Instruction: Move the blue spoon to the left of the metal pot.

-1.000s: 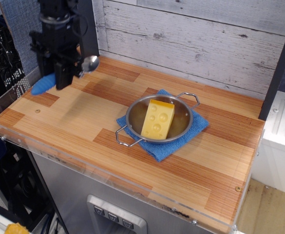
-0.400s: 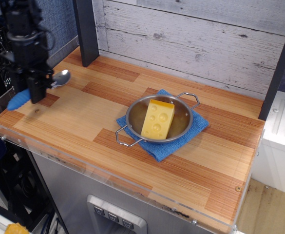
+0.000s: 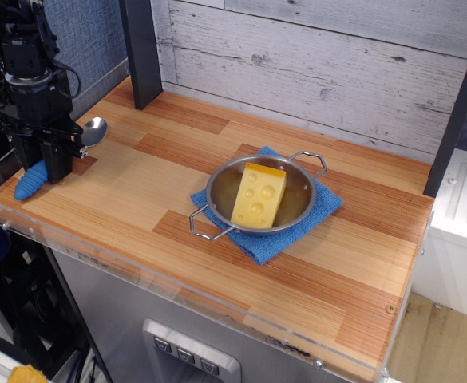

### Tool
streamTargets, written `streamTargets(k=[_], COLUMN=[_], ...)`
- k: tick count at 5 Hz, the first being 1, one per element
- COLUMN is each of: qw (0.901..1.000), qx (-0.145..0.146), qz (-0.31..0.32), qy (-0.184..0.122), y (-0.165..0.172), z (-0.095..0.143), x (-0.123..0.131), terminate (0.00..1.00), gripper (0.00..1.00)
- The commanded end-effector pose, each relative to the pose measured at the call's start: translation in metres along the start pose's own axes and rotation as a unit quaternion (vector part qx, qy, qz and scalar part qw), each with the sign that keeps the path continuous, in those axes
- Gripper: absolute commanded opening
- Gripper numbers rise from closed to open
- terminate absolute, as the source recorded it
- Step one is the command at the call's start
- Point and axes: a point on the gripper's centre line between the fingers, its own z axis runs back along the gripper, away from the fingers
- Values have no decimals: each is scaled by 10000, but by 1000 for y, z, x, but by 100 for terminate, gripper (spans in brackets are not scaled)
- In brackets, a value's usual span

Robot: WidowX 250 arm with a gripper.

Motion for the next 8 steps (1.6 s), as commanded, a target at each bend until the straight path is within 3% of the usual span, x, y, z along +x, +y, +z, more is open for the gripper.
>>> streamTargets(k=[1, 2, 3, 5, 7, 8], qw=[9999, 9997, 9997, 9987, 9865, 9819], qx=[-6, 102, 240, 268, 434, 476], qz=[-84, -193, -62, 10, 351, 532], qy=[110, 91, -5, -444, -1541, -1754], y=[-13, -25, -31, -32, -11, -10], z=[-8, -8, 4, 50, 118, 146], x=[-3, -1, -4, -5, -26, -42], terminate=[0, 0, 0, 0, 0, 0], gripper=[0, 0, 100, 100, 100, 100])
